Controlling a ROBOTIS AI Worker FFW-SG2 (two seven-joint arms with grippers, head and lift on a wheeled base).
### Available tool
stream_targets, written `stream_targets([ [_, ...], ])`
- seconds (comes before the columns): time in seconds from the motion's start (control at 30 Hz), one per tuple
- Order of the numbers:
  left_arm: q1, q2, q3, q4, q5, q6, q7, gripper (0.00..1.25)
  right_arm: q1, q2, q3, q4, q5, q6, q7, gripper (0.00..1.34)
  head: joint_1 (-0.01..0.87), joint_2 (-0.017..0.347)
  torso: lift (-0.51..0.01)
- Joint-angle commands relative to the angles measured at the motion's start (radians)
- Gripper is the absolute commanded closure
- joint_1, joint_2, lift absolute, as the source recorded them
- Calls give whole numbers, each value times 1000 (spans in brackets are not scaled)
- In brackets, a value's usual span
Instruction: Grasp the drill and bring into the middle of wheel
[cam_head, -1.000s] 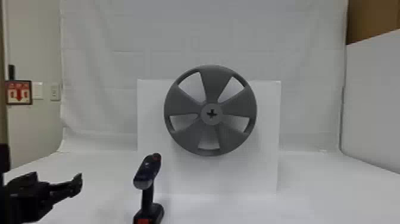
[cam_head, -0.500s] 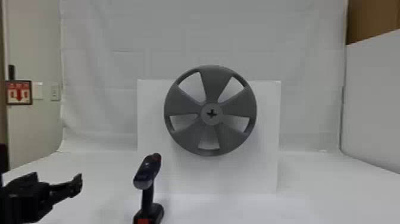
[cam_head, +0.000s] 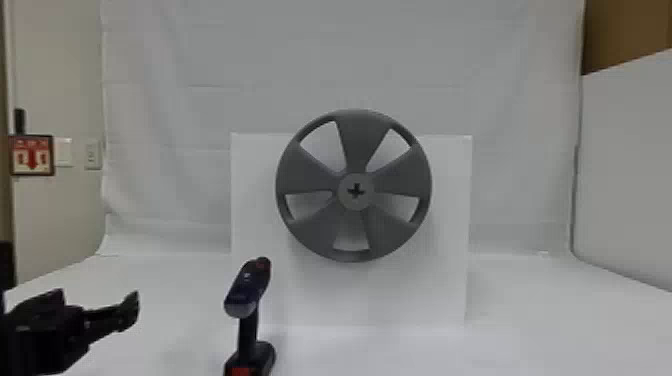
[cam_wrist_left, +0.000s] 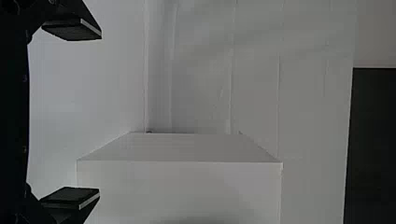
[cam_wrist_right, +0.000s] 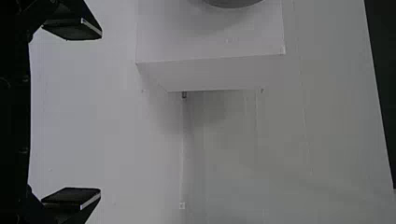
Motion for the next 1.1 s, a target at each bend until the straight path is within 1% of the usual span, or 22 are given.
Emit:
stream_targets([
  [0.0, -1, 0, -5, -1, 0, 6, 0, 102, -4, -1, 9, 0, 5, 0, 0, 111, 54, 31, -403],
  [0.47, -1, 0, -8, -2, -3, 10, 0, 107, -7, -3, 30, 0, 29, 0, 0, 111, 54, 31, -403],
  [1.07, -1, 0, -16, -5, -20, 10, 0, 107, -7, -8, 39, 0, 37, 0, 0, 111, 54, 31, -403],
])
